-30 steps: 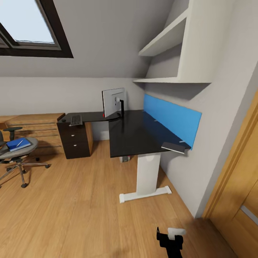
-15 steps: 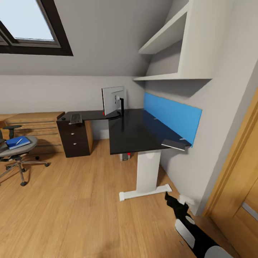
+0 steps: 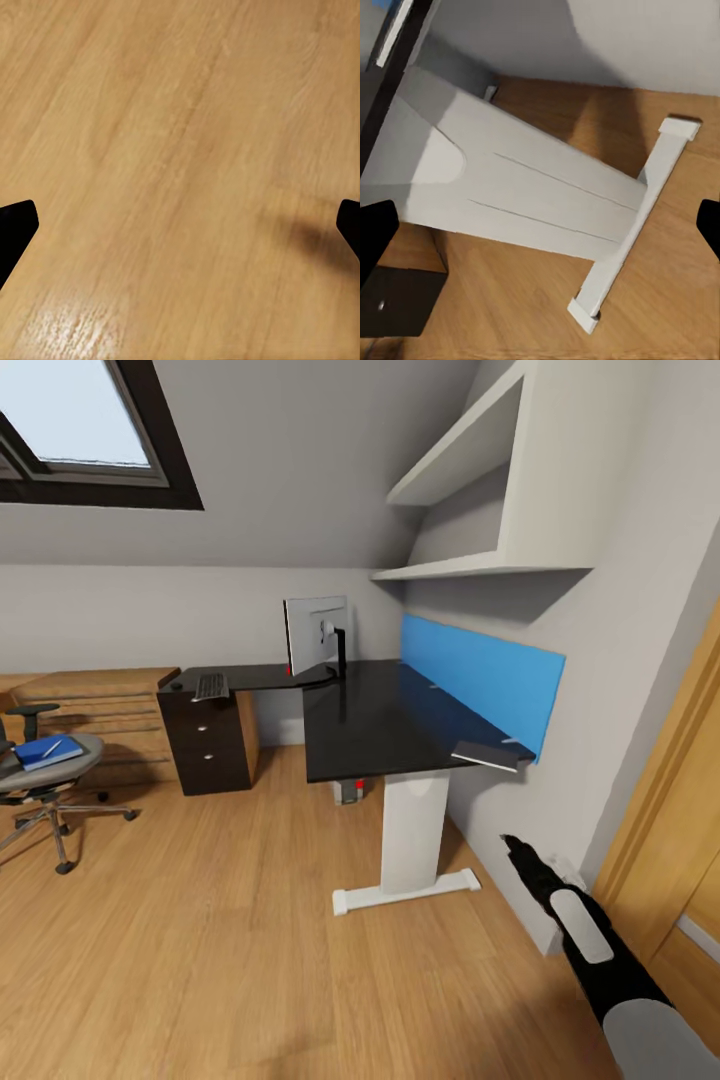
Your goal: In the bedroom, organize the workspace by keeping the computer under the desk, ensuring the monitor is on the desk, placing the keyboard on the desk next to the monitor, placing the mouse on the desk next to the keyboard, moving the folder from the swivel chair onto the desk next to the mouse, stacking the notebook on top of the folder with the pen on top of the notebook, and positioning the swivel chair next to the desk.
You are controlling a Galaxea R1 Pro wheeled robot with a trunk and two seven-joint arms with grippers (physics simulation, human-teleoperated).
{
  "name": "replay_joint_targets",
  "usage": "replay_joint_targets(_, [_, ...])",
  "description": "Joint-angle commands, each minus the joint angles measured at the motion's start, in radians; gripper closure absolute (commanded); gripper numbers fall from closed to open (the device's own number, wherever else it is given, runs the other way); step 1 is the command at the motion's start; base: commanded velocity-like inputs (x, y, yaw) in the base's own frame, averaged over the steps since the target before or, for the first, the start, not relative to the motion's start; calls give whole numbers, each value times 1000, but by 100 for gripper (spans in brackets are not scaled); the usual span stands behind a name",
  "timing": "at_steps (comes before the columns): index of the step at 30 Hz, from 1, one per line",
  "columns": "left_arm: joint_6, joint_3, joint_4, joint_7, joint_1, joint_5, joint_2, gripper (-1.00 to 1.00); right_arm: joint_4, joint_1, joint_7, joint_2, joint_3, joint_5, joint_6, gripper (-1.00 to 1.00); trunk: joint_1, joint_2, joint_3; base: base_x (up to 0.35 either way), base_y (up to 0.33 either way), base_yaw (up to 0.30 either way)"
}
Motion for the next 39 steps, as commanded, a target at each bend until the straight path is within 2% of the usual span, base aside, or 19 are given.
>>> replay_joint_targets(1, [-4,-3,1,2,0,10,-1,-100,-5,-1,31,-1,-23,-16,43,-100,0,-1,-1,0,0,0])
replay_joint_targets(2, [-4,-3,1,2,0,9,-2,-100,-6,-1,48,-2,-31,-18,60,-100,0,-1,-1,0,0,0])
replay_joint_targets(3, [-5,-4,1,1,0,8,-6,-100,-8,-1,124,-21,-53,-27,122,-100,0,-1,-1,0,0,0])
replay_joint_targets(8, [-5,-4,3,1,0,6,-9,-100,-8,-1,177,-46,-67,-44,149,-100,0,-1,-1,0,0,0])
replay_joint_targets(14, [-5,-3,7,1,0,6,-9,-100,-6,-1,223,-96,-85,-99,161,-100,0,-1,-1,0,0,0])
replay_joint_targets(15, [-5,-2,9,2,0,6,-9,-100,-5,-1,238,-119,-89,-147,174,-100,0,-1,-1,166,0,0])
replay_joint_targets(21, [-4,-3,11,2,0,5,-10,-100,-5,-1,243,-128,-92,-179,182,-100,0,-1,-1,199,0,0])
replay_joint_targets(31, [-3,-5,16,2,0,5,-10,-100,-4,-1,245,-126,-94,-189,183,-100,0,-1,-1,40,0,0])
replay_joint_targets(35, [-2,-6,32,3,0,4,-10,-100,-6,-1,246,-125,-104,-215,183,-100,0,-1,-1,5,0,0])
replay_joint_targets(39, [-2,-6,40,3,0,3,-10,-100,-7,-1,244,-125,-115,-265,181,-100,0,-1,-1,8,0,0])
